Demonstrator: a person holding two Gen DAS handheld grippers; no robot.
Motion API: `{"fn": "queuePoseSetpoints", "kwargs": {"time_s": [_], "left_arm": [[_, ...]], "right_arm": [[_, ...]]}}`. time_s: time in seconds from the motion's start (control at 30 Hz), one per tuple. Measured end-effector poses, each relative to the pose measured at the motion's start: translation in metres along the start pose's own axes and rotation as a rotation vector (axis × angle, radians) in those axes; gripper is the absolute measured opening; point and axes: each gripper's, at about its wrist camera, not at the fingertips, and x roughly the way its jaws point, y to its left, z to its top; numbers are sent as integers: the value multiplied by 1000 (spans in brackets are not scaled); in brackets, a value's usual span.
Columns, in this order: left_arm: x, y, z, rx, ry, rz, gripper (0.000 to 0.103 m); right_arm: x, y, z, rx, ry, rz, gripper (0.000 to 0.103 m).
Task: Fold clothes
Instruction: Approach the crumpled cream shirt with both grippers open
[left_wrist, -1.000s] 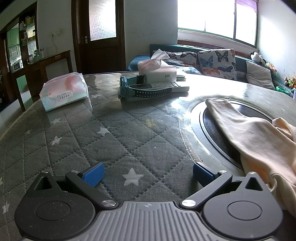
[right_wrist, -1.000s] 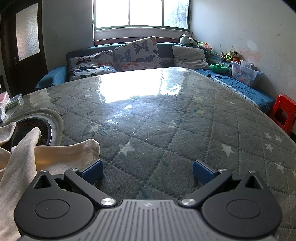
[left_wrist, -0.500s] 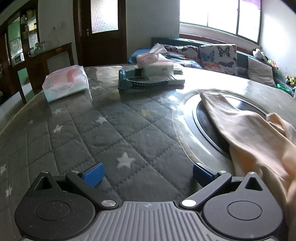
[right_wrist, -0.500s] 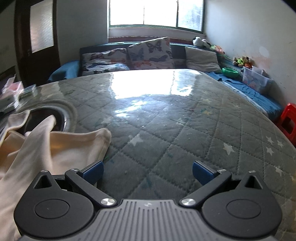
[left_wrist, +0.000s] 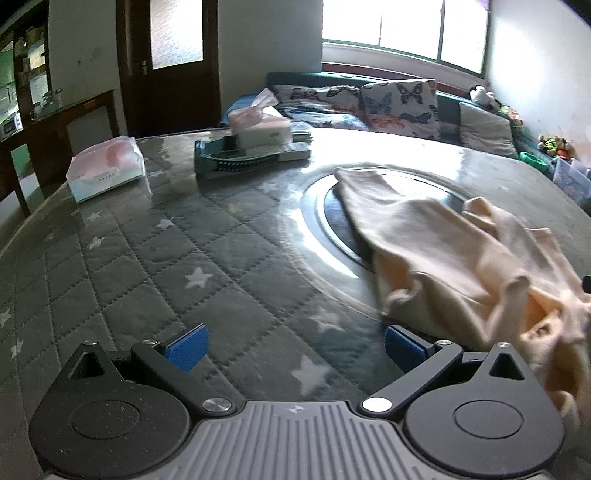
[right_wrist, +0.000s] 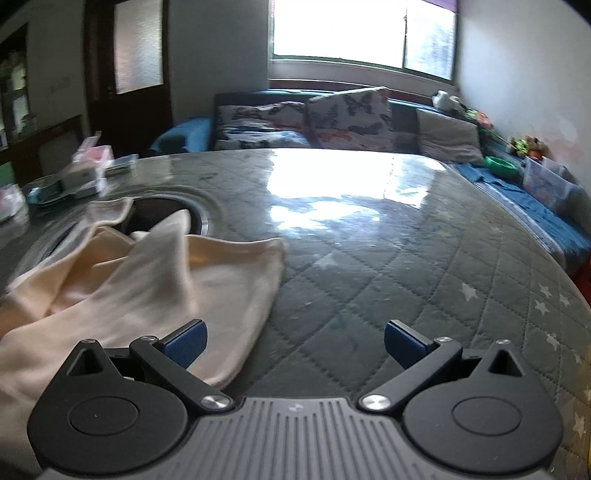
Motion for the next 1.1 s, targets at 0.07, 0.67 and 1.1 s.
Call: {"fn": "queuePoseSetpoints", "kwargs": {"time_s": [0.07, 0.67, 1.1], "left_arm": [[-6, -5, -2, 6, 2, -13, 103], [-49, -40, -25, 65, -12, -82, 103], [-59, -52, -33, 92, -13, -82, 103]], "right_arm": [[-8, 2, -4, -13, -11, 19, 103], [-61, 26, -31, -56, -48, 136, 103], [-81, 36, -46, -80, -20, 198, 103]]}}
